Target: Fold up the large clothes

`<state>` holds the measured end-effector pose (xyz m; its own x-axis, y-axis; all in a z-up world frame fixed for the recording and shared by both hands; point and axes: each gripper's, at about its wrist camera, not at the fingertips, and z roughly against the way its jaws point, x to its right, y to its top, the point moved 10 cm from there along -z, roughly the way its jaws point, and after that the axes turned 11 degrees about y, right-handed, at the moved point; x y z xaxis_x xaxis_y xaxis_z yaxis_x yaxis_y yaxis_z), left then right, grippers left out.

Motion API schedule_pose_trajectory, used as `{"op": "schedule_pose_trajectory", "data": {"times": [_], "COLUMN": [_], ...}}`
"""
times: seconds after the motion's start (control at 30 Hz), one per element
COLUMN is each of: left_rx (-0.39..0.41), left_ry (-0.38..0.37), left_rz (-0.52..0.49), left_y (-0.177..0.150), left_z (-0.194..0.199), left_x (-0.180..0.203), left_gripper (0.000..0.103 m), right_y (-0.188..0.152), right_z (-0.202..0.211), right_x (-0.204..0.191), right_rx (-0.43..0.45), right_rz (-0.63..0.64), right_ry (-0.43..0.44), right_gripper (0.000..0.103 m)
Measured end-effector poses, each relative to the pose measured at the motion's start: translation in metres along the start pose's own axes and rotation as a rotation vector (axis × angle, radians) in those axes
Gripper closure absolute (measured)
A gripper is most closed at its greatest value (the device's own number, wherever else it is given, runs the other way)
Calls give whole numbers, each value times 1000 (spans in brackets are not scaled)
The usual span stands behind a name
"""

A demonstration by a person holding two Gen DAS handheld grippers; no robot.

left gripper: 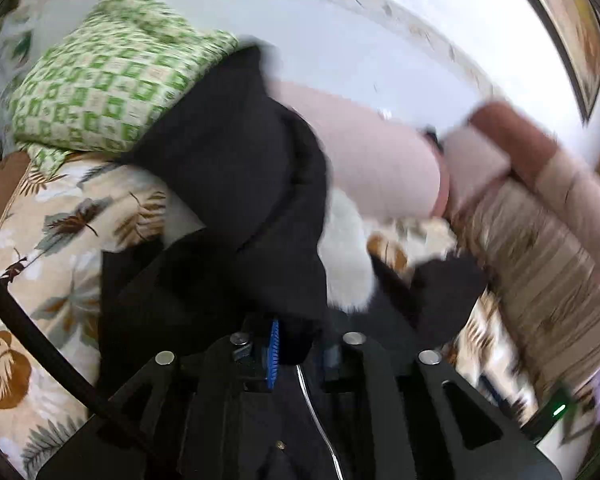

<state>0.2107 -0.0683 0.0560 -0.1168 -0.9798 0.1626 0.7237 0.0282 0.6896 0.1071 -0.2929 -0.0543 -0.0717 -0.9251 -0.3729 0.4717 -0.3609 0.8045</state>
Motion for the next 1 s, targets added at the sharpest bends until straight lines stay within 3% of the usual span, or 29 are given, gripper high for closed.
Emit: {"op": "schedule_pose_trajectory", "data": {"times": [0.03, 0.1, 0.2, 0.37, 0.43, 0.57, 0.7, 0.73, 0.77, 0.83, 0.87, 0.9, 1.0], "left_rx": [-7, 2, 7, 0, -5, -27, -44, -50, -58, -72, -82, -89, -95], "left_ry": [5, -3, 5, 61, 124, 229, 298, 337, 380, 429, 448, 457, 449], "left_rz": [-25, -26, -1, 85, 121, 206, 239, 232, 219, 196, 183, 176, 164], "left_y": [-9, -20, -30, -36, -43, -73, -101, -109, -116, -129, -138, -143, -157], "left_z": [-3, -2, 6, 10, 13, 25, 33, 33, 32, 27, 25, 24, 25], "left_x": [11, 20, 16, -32, -63, -124, -160, -168, -175, -182, -183, -181, -170], "left_gripper": [57, 35, 28, 25, 25, 25, 25, 25, 25, 25, 25, 25, 25], "right_y": [3, 6, 8, -2, -10, -28, -52, -57, -58, -62, -61, -62, -59], "right_z": [1, 4, 3, -21, -36, -74, -103, -107, -109, -111, -109, -108, -99], "right_x": [3, 7, 10, 9, 13, 30, 42, 37, 31, 23, 22, 25, 57], "right_rx": [5, 13, 15, -59, -102, -198, -304, -322, -331, -358, -350, -347, -313], "right_rz": [-3, -13, -18, -62, -95, -144, -166, -156, -142, -120, -131, -142, -132], "right_ry": [-9, -4, 5, 78, 90, 41, -2, 30, 63, 99, 124, 125, -45], "right_gripper": [1, 1, 1, 1, 1, 1, 3, 14, 32, 86, 100, 100, 101]}}
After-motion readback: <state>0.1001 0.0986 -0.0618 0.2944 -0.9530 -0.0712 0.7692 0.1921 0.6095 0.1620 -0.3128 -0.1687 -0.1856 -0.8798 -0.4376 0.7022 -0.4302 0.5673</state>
